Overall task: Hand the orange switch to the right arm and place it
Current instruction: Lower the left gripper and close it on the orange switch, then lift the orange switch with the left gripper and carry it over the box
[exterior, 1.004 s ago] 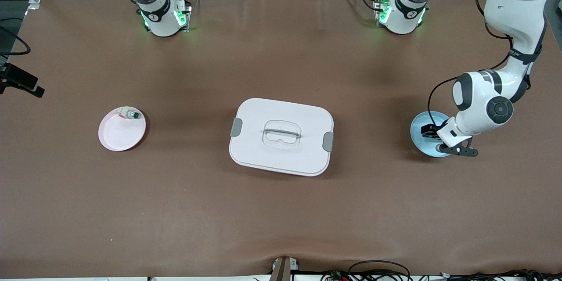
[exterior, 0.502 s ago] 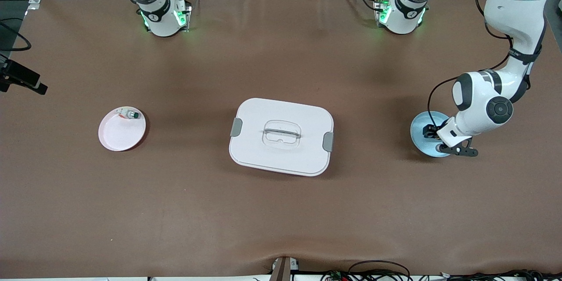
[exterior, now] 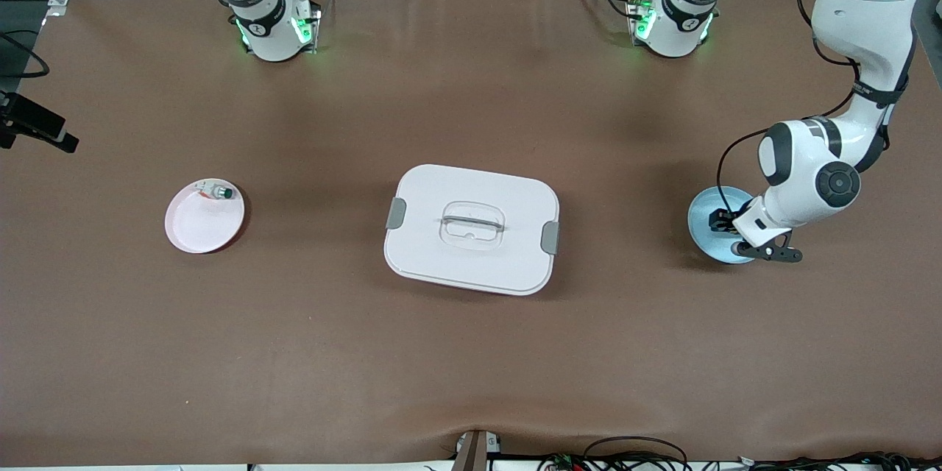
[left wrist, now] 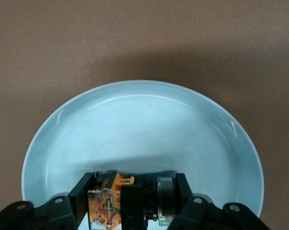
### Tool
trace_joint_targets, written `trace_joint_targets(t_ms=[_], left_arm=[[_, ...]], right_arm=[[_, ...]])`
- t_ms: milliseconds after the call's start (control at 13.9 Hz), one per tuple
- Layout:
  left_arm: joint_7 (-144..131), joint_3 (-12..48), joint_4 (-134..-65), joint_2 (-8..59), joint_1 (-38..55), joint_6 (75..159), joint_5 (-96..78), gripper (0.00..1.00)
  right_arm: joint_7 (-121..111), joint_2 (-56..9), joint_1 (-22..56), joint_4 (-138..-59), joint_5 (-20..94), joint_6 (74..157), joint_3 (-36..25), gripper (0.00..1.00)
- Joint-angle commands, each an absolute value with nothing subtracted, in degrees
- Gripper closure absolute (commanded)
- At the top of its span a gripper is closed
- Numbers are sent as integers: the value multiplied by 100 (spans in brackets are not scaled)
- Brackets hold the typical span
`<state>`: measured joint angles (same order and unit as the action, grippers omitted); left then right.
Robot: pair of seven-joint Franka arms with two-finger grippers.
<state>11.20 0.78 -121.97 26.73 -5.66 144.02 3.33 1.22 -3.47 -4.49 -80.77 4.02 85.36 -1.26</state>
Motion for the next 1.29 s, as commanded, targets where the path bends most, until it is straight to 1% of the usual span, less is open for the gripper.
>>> trace_joint_targets(t_ms=[0, 430, 574, 1076, 1219], left_arm=[[1055, 97, -12226, 2567, -606, 14432, 369, 82], [748, 132, -12182, 2233, -598, 14151, 369, 82], [555, 228, -12086, 2119, -598, 13889, 369, 82], [-263, 571, -10804, 1881, -580, 11701, 334, 82], [-264, 589, -10382, 1846, -580, 11095, 63, 82]], right_arm=[[167, -193, -492, -8235, 475, 8534, -132, 0], [167, -193, -492, -8235, 396, 8525, -141, 0], [167, -193, -492, -8235, 387, 8517, -141, 0], [167, -193, -475, -8235, 220, 8534, -132, 0], [167, -193, -475, -8235, 220, 8534, -141, 0]])
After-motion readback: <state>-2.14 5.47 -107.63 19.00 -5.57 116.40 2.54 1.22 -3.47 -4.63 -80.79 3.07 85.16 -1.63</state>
